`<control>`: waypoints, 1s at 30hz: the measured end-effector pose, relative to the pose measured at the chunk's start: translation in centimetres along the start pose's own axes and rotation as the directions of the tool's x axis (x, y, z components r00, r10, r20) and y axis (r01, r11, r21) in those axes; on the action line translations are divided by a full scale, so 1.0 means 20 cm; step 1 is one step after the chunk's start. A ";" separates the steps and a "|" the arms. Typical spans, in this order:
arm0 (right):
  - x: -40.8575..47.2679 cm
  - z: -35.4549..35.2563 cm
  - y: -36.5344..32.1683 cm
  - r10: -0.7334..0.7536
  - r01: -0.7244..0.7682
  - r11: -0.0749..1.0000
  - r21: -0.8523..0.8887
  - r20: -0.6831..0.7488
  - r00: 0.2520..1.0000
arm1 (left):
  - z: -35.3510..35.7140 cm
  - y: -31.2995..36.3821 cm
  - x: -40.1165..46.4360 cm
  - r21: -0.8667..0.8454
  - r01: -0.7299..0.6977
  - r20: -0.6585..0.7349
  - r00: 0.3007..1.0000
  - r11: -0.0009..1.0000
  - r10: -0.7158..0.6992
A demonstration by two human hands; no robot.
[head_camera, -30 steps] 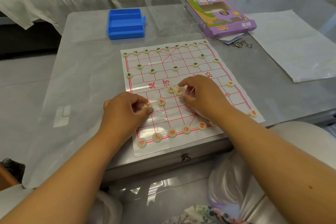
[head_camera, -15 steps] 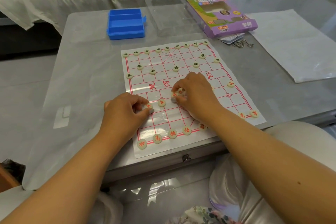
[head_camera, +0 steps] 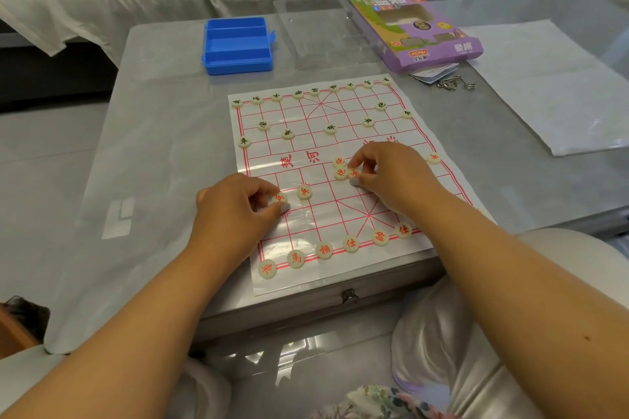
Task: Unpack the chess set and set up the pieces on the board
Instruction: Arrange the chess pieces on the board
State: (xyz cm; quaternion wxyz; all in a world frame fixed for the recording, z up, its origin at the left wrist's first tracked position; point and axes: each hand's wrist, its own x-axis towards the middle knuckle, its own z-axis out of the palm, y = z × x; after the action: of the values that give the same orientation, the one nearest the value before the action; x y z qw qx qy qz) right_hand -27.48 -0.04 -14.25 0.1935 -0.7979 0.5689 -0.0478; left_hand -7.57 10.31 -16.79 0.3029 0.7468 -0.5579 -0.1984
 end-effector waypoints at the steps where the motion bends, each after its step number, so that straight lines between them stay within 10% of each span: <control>1: 0.00 0.00 -0.01 -0.006 0.006 1.000 -0.003 0.004 1.000 | 0.00 0.00 0.00 -0.002 0.002 0.001 1.000 1.000 -0.002; 30: -0.09 0.17 -0.18 -0.352 0.337 0.929 -0.151 -0.090 0.932 | -0.09 -0.01 0.02 -0.012 0.050 -0.084 0.995 0.999 -0.050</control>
State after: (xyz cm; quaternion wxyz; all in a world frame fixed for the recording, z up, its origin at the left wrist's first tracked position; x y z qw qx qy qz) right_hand -23.89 3.58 -15.76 0.0950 -0.8924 0.4321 -0.0891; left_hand -6.12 10.43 -15.53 0.3246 0.7667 -0.5248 -0.1769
